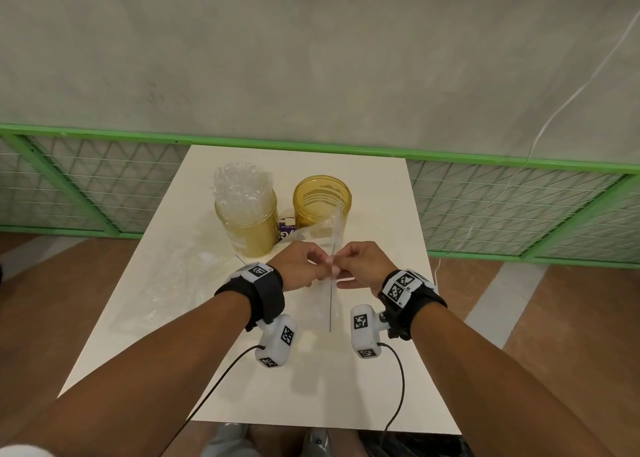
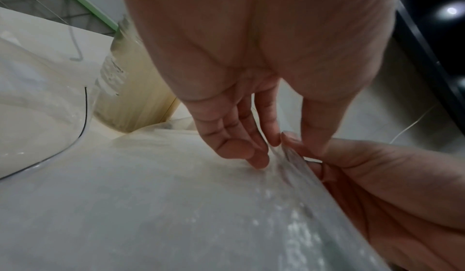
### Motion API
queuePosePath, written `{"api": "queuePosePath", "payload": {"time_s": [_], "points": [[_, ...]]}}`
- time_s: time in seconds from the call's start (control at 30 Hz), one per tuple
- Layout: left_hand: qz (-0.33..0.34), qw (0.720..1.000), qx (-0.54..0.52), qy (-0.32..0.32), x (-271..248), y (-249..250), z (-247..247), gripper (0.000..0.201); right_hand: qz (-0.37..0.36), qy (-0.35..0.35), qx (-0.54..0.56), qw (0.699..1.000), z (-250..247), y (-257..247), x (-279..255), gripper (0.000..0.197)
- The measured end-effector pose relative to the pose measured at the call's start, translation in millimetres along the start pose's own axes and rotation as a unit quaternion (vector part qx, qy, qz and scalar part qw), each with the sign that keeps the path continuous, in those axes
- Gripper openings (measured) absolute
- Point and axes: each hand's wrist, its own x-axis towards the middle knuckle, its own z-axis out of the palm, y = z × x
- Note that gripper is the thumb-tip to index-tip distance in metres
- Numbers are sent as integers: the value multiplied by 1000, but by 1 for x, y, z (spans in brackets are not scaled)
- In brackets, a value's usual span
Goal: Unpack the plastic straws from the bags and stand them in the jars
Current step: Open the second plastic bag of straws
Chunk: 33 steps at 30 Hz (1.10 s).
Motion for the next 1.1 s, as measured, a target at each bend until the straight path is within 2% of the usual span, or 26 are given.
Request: {"api": "queuePosePath", "payload": {"time_s": [0.07, 0.2, 0.37, 0.5, 0.67, 0.83, 0.9, 0.97, 1.03, 1.1], "points": [[2, 999, 36, -14, 0, 1, -2, 32, 0, -11, -2, 1000, 1, 1, -1, 19], [17, 997, 63, -39, 1, 3, -8, 21, 0, -40, 6, 999, 0, 1, -1, 24], [1, 998, -56, -29, 0, 2, -13, 10, -15, -50, 70, 996, -1, 1, -1, 20], [-32, 990, -131, -30, -2, -1, -13, 9, 5, -72, 70, 995, -5, 3, 0, 14], [-66, 990, -117, -33, -3, 2, -6, 12, 34, -52, 27, 998, 0, 5, 3, 14], [-79, 981, -178, 22, -3, 6, -13, 17, 31, -11, 56, 998, -7, 15, 5, 15], [-75, 985, -157, 20, -4, 9, -14, 14, 48, 32, -3, 998, -10, 18, 5, 14], [-73, 992, -103, 30, -3, 11, -14, 15, 59, 84, -154, 983, -13, 21, 6, 17], [-65, 995, -45, 56, 1, 11, -13, 16, 72, 101, -311, 942, -22, 25, 6, 23], [-50, 992, 31, 113, 5, 10, -17, 19, 94, 108, -406, 903, -36, 30, 6, 32]]}}
